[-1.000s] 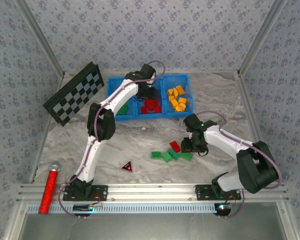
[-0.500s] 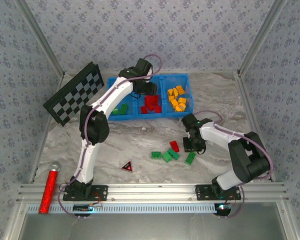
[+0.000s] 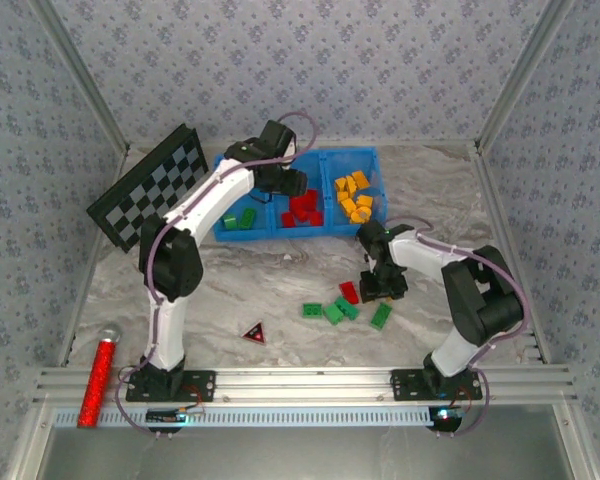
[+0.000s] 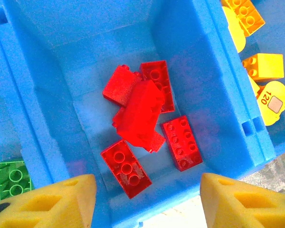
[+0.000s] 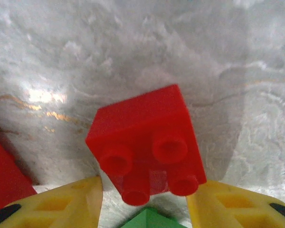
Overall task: Sort the legos into containers by color
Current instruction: Pick up the lego from the middle-right of the table.
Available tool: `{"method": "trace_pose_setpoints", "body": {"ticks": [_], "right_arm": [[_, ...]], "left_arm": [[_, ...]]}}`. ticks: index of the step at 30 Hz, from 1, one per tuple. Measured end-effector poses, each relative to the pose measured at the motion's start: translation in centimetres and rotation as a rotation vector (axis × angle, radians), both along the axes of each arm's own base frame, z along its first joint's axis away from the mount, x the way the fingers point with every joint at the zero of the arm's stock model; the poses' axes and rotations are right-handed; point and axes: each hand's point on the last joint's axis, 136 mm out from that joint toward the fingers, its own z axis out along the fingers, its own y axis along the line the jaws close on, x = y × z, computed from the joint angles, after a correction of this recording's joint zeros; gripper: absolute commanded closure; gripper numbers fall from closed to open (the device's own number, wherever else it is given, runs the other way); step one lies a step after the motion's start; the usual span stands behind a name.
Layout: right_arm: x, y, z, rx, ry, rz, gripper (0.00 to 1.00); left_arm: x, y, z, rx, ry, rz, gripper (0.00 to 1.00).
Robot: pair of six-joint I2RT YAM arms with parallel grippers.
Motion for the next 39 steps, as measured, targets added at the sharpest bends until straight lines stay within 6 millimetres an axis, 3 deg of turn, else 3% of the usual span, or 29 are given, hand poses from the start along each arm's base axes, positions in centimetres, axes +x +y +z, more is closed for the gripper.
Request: {"method": "trace_pose_setpoints", "body": {"ticks": [6,10,16,25,30,32,34,39], "right_arm": [[3.4,0.3,1.2,-0.021,-0.114,0.043,0.47],[4.5,0.5,1.1,-0.029,-0.134,0.065,0.48],[4.3,0.5,0.2,-0.04,-0.105,0.085,0.49],[4.0,1.1,0.2,-0.027,-0.109,0.106,0.74],[3.5,1.2,0.5,-0.039,-0.091,0.126,0.79],[3.6,1.5,1.6,-0.044,-0.081,0.142,0.8],[5.2,2.5,3.9,-0.033,-0.121,0.157,0.8],[13.2,6.9,13.3,0.06,-0.385,0.192,0.8]], "left_arm": [[0.2,0.0,0.3,-0.012,-0.014,0.001,0.39],[0.1,0.1,0.2,-0.013,-0.01,0.001,0.39],[-0.1,0.4,0.3,-0.012,-0.008,0.003,0.39],[-1.4,1.5,0.0,-0.002,0.009,0.01,0.39],[-2.0,2.3,0.1,0.002,0.009,0.013,0.38],[-2.5,2.8,0.7,-0.002,0.0,0.014,0.38],[-3.1,3.6,1.8,-0.01,-0.017,0.02,0.38],[-5.3,5.9,4.9,-0.037,-0.07,0.036,0.36]]}}
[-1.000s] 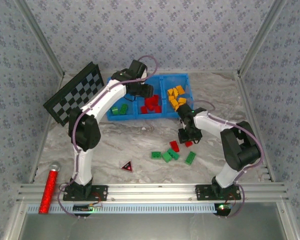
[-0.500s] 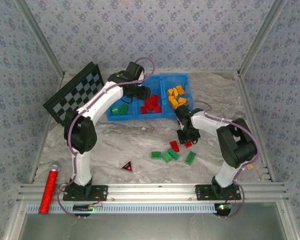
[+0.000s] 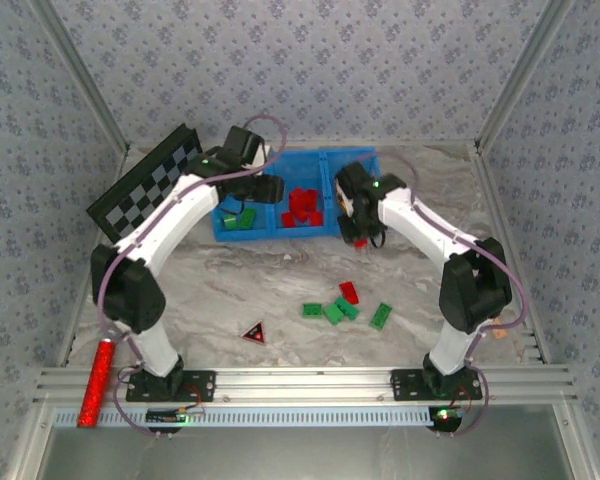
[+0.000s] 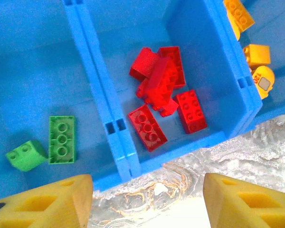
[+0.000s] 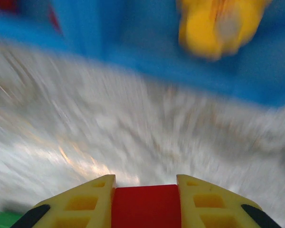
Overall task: Sort the legos into containers by color
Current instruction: Pick up the lego from the middle-right of the table, then place the lego in the container.
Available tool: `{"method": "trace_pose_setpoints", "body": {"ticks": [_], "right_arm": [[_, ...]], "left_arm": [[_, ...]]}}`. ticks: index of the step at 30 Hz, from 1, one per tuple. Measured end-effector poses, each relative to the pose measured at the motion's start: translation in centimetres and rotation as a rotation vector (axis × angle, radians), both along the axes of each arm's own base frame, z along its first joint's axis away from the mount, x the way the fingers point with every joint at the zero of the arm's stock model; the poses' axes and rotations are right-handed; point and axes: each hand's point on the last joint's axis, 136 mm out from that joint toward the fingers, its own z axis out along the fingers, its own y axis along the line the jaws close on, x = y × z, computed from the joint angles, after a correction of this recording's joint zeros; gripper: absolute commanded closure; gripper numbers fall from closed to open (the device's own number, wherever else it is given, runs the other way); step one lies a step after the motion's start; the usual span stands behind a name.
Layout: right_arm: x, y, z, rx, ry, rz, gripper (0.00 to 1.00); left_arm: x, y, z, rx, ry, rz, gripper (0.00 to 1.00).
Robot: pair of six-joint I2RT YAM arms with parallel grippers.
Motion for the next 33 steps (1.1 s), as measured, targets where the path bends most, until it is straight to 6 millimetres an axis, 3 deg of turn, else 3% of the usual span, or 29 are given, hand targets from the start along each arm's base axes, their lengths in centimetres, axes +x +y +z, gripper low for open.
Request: {"method": "trace_pose_setpoints", "body": {"ticks": [4,8,12,17,24,30,33], "right_arm": [[5.4,3.6,5.6,0.056,-0.163,0.051,0.8],[9.8,7.7,7.0,0.07,-0.252,0.128,0.8],[12.9,11.8,5.4,0.065,-0.286,0.202,0.8],[13.7,13.9,1.1,0.03,-0.24,0.258,0.79],[14.2,13.8,-3.8,-0.02,-0.18,0.291,0.67],[14.3,13.6,-4.3,-0.03,-0.175,0.301,0.58],[14.5,13.5,-4.2,-0.031,-0.18,0.304,0.53]], "left_arm": [[-2.3,1.6,0.8,-0.007,-0.014,0.009,0.36],[-4.9,3.5,-0.4,-0.003,0.02,0.037,0.35],[-6.5,5.0,-2.1,-0.009,0.066,0.079,0.35],[-7.5,5.0,-3.3,-0.043,0.098,0.097,0.35],[-8.9,5.0,-4.6,-0.068,0.152,0.103,0.34],[-9.1,4.1,-4.8,-0.097,0.176,0.098,0.33],[-10.1,2.7,-5.6,-0.064,0.203,0.068,0.32]]}}
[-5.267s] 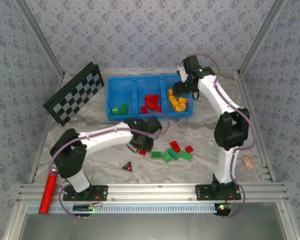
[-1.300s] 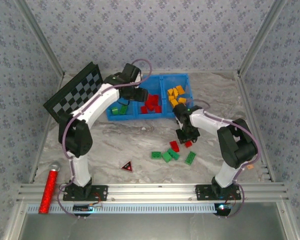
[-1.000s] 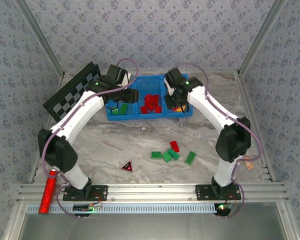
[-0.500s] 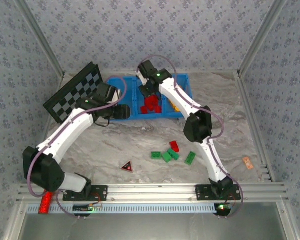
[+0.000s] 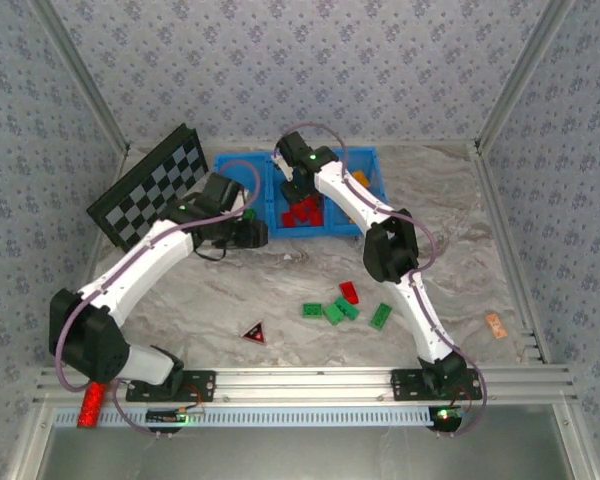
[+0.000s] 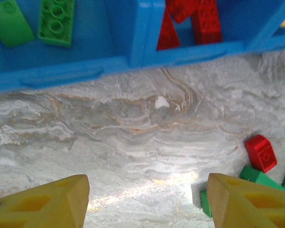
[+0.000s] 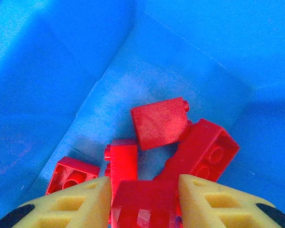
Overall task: Sort the legos into containers by color
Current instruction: Place the lego in the container, then pick up the lego from the middle-left of the table.
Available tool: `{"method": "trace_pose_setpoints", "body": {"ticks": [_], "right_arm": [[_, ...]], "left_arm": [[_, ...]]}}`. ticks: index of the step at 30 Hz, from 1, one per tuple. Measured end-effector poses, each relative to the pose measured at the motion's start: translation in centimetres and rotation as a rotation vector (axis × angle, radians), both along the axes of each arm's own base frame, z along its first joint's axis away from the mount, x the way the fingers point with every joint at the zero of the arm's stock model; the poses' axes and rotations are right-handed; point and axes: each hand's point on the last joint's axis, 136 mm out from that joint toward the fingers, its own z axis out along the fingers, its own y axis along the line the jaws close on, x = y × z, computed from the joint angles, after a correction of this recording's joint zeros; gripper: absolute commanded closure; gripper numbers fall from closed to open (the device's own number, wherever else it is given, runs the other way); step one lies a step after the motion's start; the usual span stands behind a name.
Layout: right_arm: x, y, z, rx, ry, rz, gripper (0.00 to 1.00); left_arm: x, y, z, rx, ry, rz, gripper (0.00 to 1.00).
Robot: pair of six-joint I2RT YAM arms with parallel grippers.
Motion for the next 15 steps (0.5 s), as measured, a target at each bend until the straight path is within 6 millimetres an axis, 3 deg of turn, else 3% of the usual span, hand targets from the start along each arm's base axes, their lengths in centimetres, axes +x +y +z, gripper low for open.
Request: {"method": "trace_pose_setpoints", "body": {"ticks": [6,10,15], "right_arm": [[0.1,-0.6,2.5,0.031,-0.023,0.001,0.45],[0.0,-1.8,6.8,0.079,-0.074,-0.011,0.43],[-0.7,-5.7,13.5,0.144,-0.153,-0.054,0.41]], "left_arm": [[-2.7,-5.8,-1.4,0.016,0.069,-0.114,0.32],[-4.1,-9.3,-2.3,0.017,0.111,-0.15,0.31],[-4.5,-14.6,-2.8,0.021,0.124,-0.195,0.31]]}}
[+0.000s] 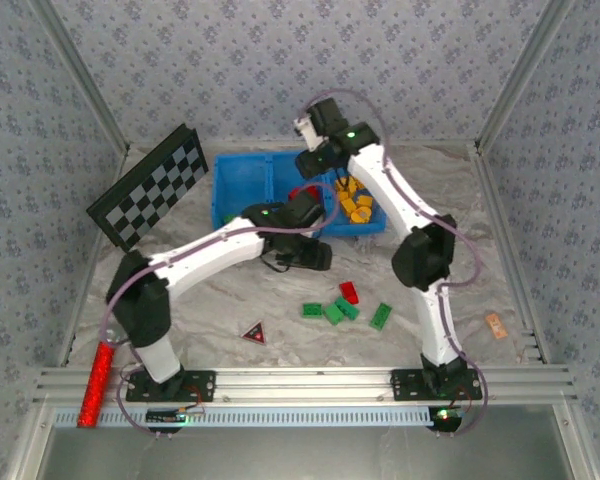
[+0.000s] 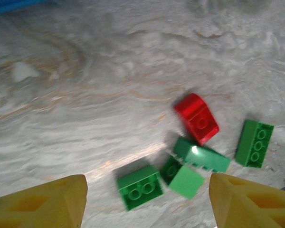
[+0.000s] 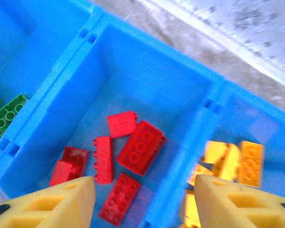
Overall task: Sort the legos into containers by color
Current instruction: Pick up the lego from the middle-left of the table.
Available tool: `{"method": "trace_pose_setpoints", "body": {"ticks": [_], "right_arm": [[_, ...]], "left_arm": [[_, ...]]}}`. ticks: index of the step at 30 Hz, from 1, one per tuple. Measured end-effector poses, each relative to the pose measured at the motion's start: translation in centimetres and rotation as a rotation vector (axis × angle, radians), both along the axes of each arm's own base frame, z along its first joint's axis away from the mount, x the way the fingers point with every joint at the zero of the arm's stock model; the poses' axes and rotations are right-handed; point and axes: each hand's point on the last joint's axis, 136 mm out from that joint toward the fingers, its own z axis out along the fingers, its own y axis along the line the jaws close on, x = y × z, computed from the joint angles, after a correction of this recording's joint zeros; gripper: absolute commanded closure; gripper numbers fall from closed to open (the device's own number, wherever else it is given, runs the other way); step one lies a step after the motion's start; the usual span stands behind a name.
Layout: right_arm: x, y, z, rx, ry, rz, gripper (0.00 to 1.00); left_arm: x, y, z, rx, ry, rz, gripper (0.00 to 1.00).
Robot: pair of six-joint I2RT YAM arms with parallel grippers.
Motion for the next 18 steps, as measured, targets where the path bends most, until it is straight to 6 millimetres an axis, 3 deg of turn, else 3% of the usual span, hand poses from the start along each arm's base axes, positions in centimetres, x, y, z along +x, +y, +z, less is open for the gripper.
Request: {"method": "trace_pose_setpoints", "body": {"ticks": [5,9,11,13,18], "right_arm": [[-1.4,-8.1,3.4,0.059,-0.01,-0.137,0.38],[-4.2,-16.0,2.8,0.129,0.031,-0.315,0.37],[-6.3,-18.5,1.7,0.167,0.058,-0.385,0.35],[-8.7,-19.4,0.3,0.191,0.087,-0.421,0.33],[-13.6,-18.6,-3.2,0.248,0.17,-0.421,0.31]], "left_arm": [[-0.1,-4.4,-1.8,0.006,0.035,-0.009,0.31],[-0.6,-5.8,-5.2,0.067,0.108,0.02,0.31],[-0.8,-6.1,-6.4,0.095,0.139,0.036,0.31],[-1.2,-6.6,-7.2,0.117,0.166,0.047,0.3],[-1.8,-8.4,-8.0,0.118,0.212,0.067,0.29]]}}
